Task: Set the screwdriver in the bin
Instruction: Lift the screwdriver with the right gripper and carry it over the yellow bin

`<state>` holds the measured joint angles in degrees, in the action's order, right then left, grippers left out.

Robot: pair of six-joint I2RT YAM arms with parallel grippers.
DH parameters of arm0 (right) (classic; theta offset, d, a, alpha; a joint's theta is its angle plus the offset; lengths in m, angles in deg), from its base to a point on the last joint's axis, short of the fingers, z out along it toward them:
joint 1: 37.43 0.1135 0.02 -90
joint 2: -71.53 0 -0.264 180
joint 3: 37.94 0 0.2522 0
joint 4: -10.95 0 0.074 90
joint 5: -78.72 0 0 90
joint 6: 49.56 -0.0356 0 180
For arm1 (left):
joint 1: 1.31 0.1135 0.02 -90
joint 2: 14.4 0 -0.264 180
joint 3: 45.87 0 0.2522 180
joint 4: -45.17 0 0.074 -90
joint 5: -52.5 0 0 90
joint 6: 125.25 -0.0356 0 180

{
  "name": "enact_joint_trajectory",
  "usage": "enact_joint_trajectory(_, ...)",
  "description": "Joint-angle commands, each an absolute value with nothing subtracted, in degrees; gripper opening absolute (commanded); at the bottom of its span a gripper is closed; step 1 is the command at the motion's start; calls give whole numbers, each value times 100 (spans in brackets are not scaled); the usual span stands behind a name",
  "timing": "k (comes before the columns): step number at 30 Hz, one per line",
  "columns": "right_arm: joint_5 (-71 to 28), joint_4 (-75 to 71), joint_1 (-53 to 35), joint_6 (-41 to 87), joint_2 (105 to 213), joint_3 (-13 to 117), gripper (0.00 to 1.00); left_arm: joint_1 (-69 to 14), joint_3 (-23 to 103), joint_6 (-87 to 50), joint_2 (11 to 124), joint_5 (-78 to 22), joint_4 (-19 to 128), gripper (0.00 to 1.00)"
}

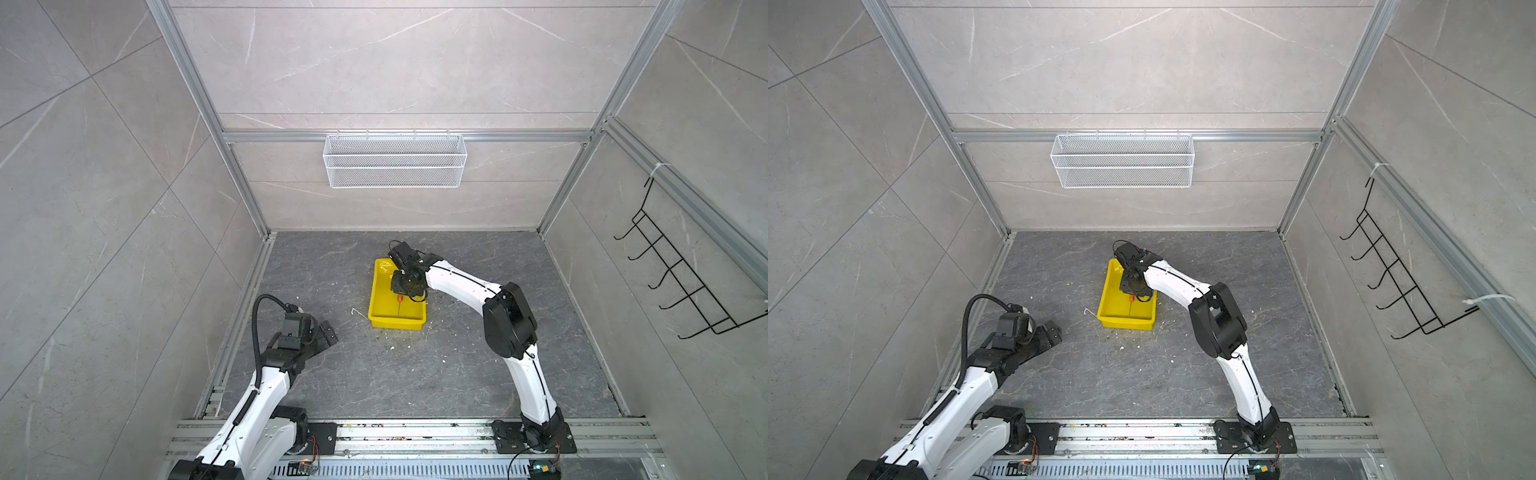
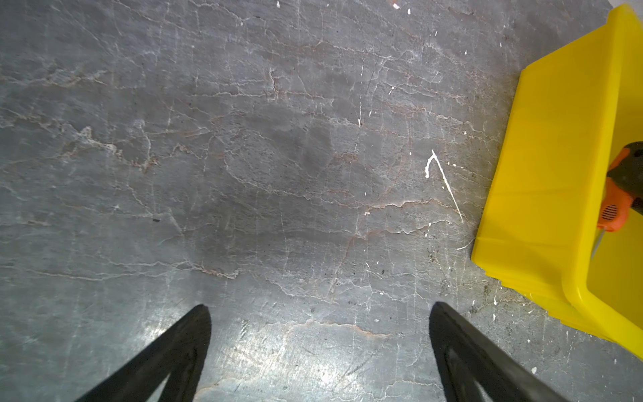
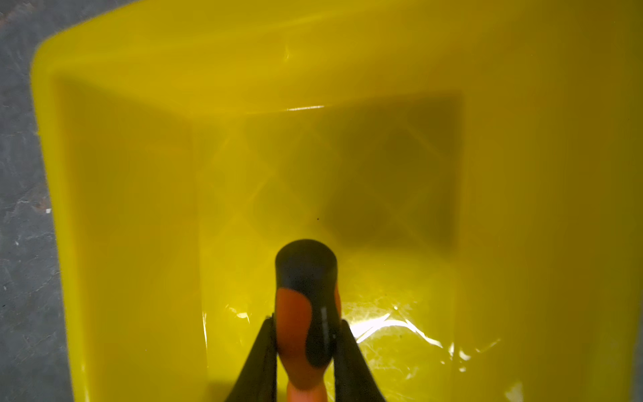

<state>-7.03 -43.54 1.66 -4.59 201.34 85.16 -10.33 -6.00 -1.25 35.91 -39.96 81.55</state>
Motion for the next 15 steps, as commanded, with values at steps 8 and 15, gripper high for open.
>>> enact_joint_trajectory(8, -715, -4815, 206, -483, 20147, 8868, 31, -1011, -521, -202, 3519, -3961, 8069, 100)
enact_joint_trajectory(15, -425, -4894, 213, -247, 19374, 8501, 38, -1011, -480, -172, 3637, -3974, 8127, 100)
